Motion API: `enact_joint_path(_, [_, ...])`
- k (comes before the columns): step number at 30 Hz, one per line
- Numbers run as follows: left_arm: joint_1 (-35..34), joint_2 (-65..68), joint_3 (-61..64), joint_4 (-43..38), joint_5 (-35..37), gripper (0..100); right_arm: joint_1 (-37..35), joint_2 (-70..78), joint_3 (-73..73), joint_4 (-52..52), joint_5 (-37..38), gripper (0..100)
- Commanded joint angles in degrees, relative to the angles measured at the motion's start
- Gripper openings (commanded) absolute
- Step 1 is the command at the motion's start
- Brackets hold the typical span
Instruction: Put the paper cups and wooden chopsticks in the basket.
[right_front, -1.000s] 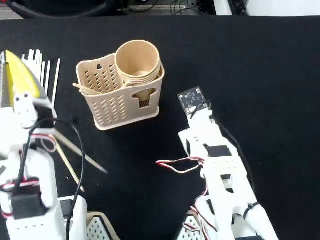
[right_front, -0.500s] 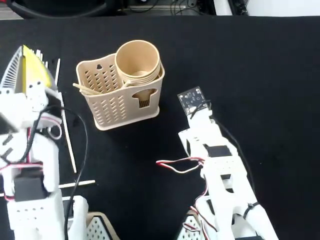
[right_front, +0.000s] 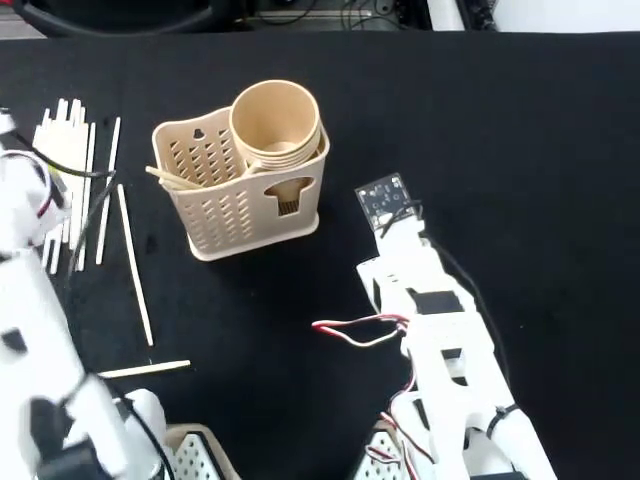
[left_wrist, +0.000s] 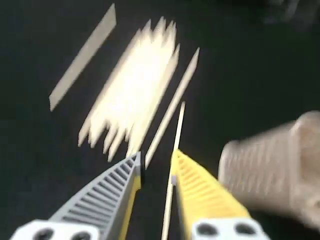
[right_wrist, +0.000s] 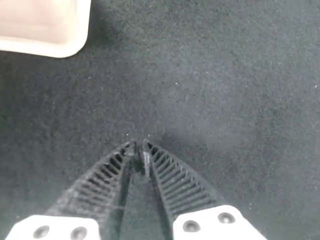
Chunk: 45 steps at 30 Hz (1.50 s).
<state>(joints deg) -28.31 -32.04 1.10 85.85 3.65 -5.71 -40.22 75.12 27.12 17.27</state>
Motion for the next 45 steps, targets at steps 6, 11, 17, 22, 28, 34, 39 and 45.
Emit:
enact_joint_path(6, [-0.75,15.3,1.98,3.16,-8.18,13,-0.7,-1.71,-0.31,-1.05,0.35,1.4])
enact_joint_path(11, [1.54,25.85,8.04,-6.33,-10.46,13,-0.62,-1.71,-0.22,-1.05,0.35,1.4])
enact_joint_path(17, [4.26,39.56,4.7,-11.6,-10.9,13,-0.62,-1.71,-0.22,-1.05,0.35,1.4])
enact_joint_path(22, [4.35,49.76,-1.8,-13.89,-10.9,13,-0.53,-1.71,-0.31,-1.05,0.35,1.4])
enact_joint_path(28, [5.93,58.11,-10.07,-12.13,-10.64,13,-0.53,-1.71,-0.48,-1.05,0.35,1.4])
enact_joint_path(34, [6.55,61.63,-14.46,-11.16,-7.65,10,-0.53,-1.71,-0.48,-1.05,0.35,1.5])
enact_joint_path(39, [6.55,61.8,-15.43,-10.73,-7.38,3,-0.53,-1.71,-0.48,-1.05,0.35,1.5])
enact_joint_path(45, [7.16,55.65,-15.96,-8.35,-7.56,3,-0.53,-1.71,-0.48,-1.05,0.35,1.5])
